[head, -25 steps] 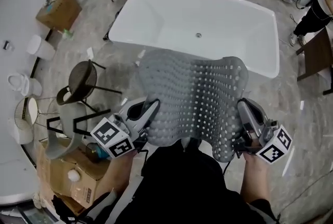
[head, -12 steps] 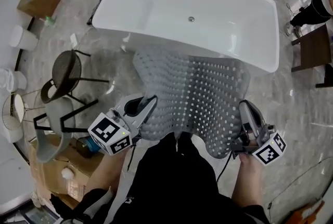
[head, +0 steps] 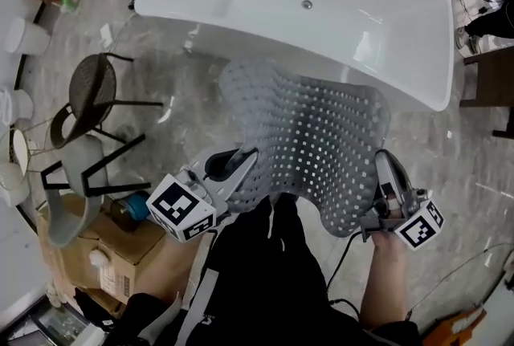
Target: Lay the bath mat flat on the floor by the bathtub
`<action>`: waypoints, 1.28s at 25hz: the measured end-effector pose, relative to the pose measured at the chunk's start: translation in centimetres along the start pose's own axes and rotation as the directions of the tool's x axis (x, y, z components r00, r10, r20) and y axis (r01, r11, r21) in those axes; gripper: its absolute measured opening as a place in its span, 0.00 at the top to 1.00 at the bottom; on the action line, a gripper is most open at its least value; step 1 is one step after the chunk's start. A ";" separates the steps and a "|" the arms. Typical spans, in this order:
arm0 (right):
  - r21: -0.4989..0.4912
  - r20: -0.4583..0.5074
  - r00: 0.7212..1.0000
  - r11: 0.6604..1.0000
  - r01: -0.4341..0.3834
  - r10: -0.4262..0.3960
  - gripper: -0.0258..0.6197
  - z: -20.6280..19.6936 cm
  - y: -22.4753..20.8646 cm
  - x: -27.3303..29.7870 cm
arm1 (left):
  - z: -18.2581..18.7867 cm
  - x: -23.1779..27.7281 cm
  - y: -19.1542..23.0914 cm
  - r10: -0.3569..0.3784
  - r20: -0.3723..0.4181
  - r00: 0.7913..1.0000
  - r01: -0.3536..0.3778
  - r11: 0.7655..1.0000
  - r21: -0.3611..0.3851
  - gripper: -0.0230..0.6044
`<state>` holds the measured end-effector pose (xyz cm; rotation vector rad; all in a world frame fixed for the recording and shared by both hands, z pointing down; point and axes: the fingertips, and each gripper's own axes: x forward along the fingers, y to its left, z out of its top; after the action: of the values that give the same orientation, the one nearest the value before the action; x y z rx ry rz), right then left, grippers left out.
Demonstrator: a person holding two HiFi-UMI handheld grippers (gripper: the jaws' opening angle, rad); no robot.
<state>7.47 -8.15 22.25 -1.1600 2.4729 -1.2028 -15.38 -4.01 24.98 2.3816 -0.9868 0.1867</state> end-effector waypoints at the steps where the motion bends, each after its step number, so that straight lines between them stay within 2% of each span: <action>1: 0.005 0.004 1.000 1.000 0.010 -0.010 0.95 -0.1 -0.6 0.1 | -0.5 0.2 0.1 -0.001 -0.005 1.000 0.001 1.000 -0.006 0.93; 6: 0.043 0.008 1.000 0.999 0.007 -0.007 0.95 -1.1 -1.3 -0.2 | -2.0 1.5 -0.1 -0.034 0.006 0.999 0.034 0.999 -0.035 0.93; 11: 0.051 -0.007 1.000 0.999 0.000 0.000 0.95 -1.7 -3.6 -2.9 | -3.7 3.2 -2.3 -0.011 0.024 1.000 0.012 0.999 -0.041 0.93; 16: 0.052 -0.054 0.998 0.999 -0.013 0.016 0.95 -2.9 -8.1 -6.9 | -6.3 4.9 -3.9 0.028 0.105 0.994 -0.010 0.986 -0.166 0.93; 18: 0.077 -0.069 0.997 0.997 -0.033 0.038 0.95 -3.9 -10.1 -8.4 | -8.3 5.6 -4.2 0.043 0.112 0.993 -0.020 0.979 -0.202 0.93; 21: 0.104 -0.077 0.996 0.994 -0.024 0.032 0.95 -5.4 -13.8 -10.0 | -11.3 8.0 -4.7 0.027 0.095 0.995 -0.005 0.973 -0.229 0.93; 24: 0.088 -0.080 0.996 0.996 0.030 -0.023 0.95 -7.6 -16.9 -10.7 | -14.2 10.1 -3.6 0.003 0.064 0.998 0.013 0.968 -0.251 0.93; 27: 0.088 -0.070 0.995 0.993 0.074 -0.068 0.95 -9.8 -19.3 -10.7 | -16.4 12.0 -1.9 -0.012 0.023 1.000 0.017 0.971 -0.237 0.93; 32: 0.142 -0.050 0.993 0.983 0.114 -0.108 0.95 -13.1 -23.8 -9.8 | -19.6 15.6 0.7 -0.022 -0.012 1.000 0.019 0.976 -0.219 0.93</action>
<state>22.16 -2.33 46.39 -1.2593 2.3317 -1.4239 -3.07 -3.47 46.84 2.1857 -0.9253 0.0816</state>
